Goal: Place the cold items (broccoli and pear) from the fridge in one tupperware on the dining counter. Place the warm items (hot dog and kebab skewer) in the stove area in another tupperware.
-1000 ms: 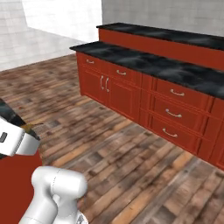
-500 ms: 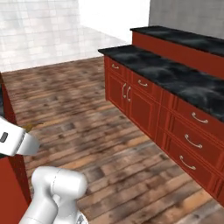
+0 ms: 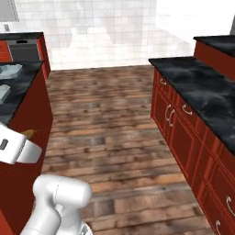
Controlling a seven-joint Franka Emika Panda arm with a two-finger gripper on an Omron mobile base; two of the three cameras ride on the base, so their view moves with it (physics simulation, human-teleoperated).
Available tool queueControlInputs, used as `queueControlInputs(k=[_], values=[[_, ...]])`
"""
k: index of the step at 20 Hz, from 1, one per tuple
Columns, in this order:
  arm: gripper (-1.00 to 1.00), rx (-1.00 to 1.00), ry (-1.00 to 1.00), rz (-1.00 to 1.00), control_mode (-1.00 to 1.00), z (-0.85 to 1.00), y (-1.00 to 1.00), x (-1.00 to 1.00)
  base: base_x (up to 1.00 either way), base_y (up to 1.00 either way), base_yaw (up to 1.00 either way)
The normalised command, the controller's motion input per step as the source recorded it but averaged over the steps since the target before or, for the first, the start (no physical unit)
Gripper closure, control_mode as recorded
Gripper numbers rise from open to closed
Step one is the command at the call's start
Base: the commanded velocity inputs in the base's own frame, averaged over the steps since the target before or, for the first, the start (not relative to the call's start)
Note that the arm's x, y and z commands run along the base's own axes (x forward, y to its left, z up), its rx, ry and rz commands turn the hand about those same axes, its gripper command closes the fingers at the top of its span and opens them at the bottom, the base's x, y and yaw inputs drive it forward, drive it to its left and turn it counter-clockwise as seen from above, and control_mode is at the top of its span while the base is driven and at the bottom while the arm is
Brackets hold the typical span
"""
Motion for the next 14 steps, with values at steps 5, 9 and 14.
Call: queueControlInputs(k=[5,9,14], values=[[1.0,0.0,0.0,0.0,1.0,0.0,0.0,0.0,0.91,-0.36,0.48],[1.0,0.0,0.0,0.0,1.0,0.0,0.0,0.0,0.83,-0.39,0.48],[1.0,0.0,0.0,0.0,1.0,0.0,0.0,0.0,0.77,-0.34,0.53]])
